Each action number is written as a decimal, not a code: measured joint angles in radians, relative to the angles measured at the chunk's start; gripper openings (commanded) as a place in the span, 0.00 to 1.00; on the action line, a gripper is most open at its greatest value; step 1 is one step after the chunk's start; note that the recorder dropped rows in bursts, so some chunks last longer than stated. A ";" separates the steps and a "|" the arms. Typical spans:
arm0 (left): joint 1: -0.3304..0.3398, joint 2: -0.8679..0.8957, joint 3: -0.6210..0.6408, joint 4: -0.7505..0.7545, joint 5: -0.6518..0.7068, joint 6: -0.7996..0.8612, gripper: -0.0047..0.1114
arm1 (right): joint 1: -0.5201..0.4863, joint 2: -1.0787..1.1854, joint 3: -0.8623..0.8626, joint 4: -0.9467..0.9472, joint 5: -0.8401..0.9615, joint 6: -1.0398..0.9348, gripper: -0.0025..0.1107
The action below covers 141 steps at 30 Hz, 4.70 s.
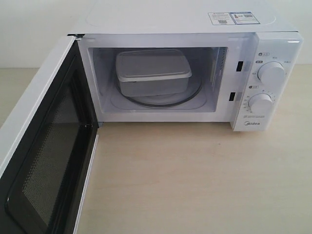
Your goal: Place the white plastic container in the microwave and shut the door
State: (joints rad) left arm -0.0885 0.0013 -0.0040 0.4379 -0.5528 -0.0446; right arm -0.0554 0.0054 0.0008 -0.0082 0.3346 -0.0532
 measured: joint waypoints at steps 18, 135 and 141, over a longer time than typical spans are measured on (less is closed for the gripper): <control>0.000 0.010 -0.330 -0.135 0.312 -0.847 0.08 | 0.000 0.000 0.000 0.000 0.002 0.000 0.02; 0.000 0.979 -0.749 -1.465 1.587 1.006 0.08 | -0.002 -0.002 0.000 -0.044 -0.575 -0.062 0.02; 0.000 0.979 -0.749 -1.465 1.587 1.006 0.08 | -0.002 -0.002 0.000 -0.035 -0.934 0.088 0.02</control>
State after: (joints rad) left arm -0.0885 0.9800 -0.7527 -1.0275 1.0338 0.9612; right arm -0.0570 0.0034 0.0008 -0.0428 -0.5995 0.0348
